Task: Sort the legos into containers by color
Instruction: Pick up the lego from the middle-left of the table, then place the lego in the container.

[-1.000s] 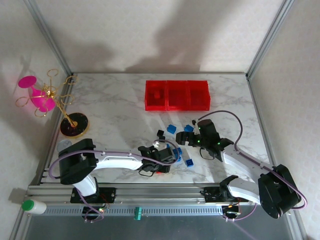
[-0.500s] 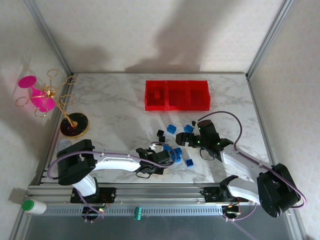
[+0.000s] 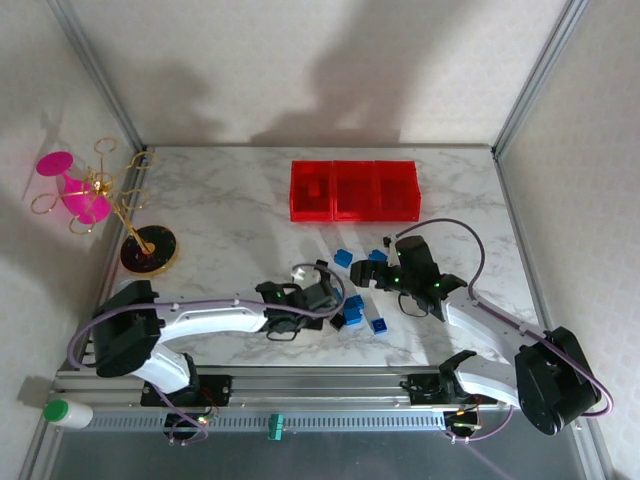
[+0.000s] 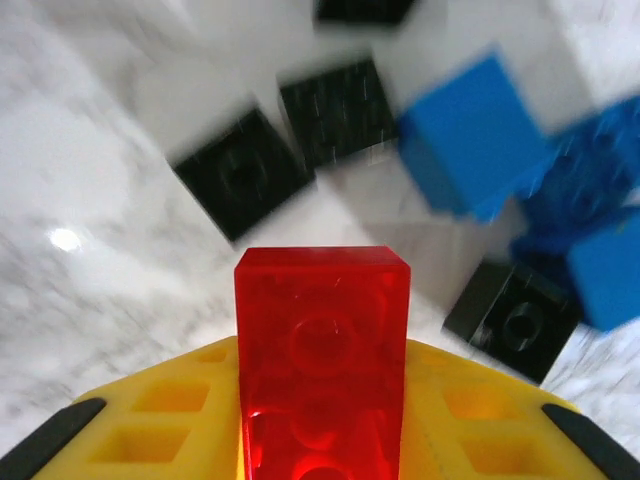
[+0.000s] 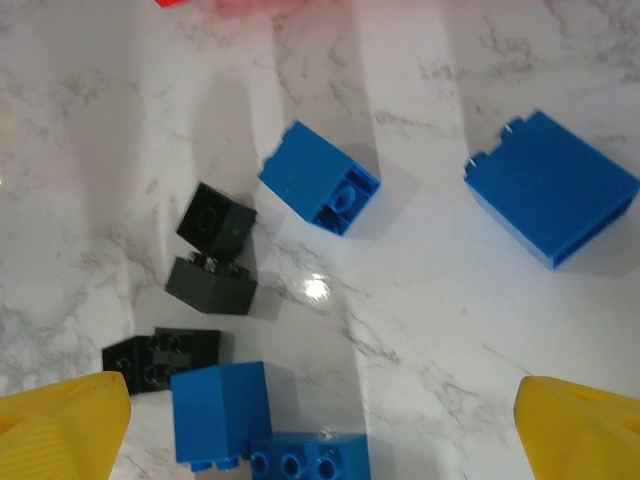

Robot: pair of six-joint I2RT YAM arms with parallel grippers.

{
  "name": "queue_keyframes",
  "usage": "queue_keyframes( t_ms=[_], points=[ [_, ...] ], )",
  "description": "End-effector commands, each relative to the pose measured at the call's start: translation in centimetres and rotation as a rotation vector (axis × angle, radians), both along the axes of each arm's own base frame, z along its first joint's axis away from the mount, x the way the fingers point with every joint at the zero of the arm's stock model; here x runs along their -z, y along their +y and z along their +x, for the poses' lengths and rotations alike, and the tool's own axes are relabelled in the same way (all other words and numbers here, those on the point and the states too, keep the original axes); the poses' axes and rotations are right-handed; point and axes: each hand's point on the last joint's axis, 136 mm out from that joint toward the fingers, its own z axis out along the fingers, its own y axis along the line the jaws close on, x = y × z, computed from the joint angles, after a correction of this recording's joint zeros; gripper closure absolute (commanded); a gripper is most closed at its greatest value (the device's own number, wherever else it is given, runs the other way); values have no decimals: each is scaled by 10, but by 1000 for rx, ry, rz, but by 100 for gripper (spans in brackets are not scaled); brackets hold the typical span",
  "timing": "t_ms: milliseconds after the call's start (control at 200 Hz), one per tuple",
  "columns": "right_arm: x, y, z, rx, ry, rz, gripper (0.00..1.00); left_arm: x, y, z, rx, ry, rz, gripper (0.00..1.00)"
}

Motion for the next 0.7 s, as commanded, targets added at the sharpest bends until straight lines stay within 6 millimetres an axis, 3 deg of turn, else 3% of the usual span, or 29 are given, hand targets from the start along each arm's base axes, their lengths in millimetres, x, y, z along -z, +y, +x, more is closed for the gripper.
queue_keyframes(
  t_ms=[0,110,350,506,696],
  points=[
    [-23,5,17,17,-63,32,1,-50,15,44,-57,-144,6,68],
    [-32,8,24,25,-89,45,1,-83,23,85,-110,-238,-2,68],
    [-42,15,39,46,-124,76,1,-126,41,184,-239,-361,-65,69],
    [-43,17,47,57,-130,76,1,-118,47,239,-287,-350,-98,71],
    [-37,19,52,65,-121,68,1,-105,48,292,-323,-368,-91,72]
  ],
)
